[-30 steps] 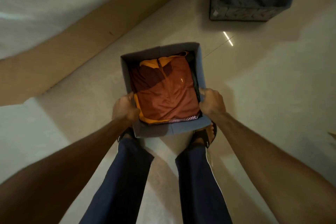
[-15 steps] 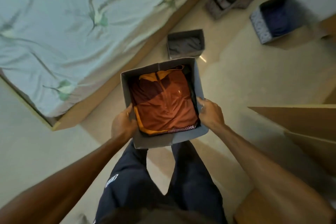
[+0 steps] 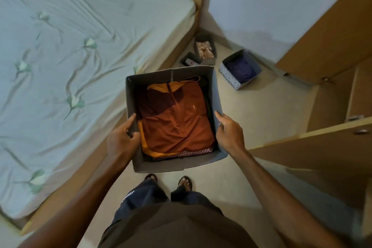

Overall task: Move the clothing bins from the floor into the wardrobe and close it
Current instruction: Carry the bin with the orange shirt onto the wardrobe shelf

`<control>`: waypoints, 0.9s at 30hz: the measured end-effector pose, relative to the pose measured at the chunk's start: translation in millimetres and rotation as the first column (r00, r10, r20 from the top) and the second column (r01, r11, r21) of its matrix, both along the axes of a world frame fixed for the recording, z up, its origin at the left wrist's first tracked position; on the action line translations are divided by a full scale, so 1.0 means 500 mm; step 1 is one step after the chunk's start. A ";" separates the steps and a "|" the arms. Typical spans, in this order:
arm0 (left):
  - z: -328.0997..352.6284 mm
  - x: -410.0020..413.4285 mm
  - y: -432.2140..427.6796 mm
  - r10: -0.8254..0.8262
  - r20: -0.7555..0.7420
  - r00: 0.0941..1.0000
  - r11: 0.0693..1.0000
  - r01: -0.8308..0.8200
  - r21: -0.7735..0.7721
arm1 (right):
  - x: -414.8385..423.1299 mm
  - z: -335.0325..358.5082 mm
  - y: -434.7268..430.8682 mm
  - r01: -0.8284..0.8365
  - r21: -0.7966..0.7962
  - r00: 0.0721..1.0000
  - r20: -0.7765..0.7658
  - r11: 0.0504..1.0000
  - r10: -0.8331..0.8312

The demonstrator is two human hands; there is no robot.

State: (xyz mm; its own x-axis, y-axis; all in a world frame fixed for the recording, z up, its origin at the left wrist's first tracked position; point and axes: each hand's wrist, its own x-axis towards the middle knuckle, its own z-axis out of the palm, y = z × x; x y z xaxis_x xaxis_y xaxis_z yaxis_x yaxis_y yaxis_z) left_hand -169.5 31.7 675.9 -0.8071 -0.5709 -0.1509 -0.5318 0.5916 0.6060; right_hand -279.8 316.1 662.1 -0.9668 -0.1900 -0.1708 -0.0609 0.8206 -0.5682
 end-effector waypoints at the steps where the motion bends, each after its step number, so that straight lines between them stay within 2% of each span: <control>1: 0.010 -0.040 0.008 -0.020 -0.016 1.000 1.000 0.020 -0.008 | -0.028 0.007 0.010 0.019 -0.005 1.000 -0.015 1.000 -0.019; 7: 0.039 -0.261 0.056 -0.219 -0.053 0.974 0.973 0.214 -0.084 | -0.166 0.030 0.072 0.143 0.001 0.986 -0.086 0.990 -0.142; 12: 0.047 -0.488 0.104 -0.406 -0.056 0.912 0.914 0.405 -0.037 | -0.276 0.040 0.133 0.284 0.012 0.956 -0.078 0.959 -0.282; 18: 0.074 -0.745 0.205 -0.644 -0.040 0.764 0.765 0.644 -0.025 | -0.394 0.070 0.222 0.500 0.009 0.863 -0.085 0.866 -0.497; 23: 0.078 -0.937 0.342 -0.749 -0.056 0.660 0.660 0.751 0.016 | -0.500 0.080 0.322 0.652 0.011 0.755 -0.088 0.758 -0.649; 27: 0.077 -1.075 0.458 -0.796 -0.052 0.603 0.604 0.797 -0.003 | -0.590 0.073 0.405 0.711 0.024 0.702 -0.085 0.703 -0.707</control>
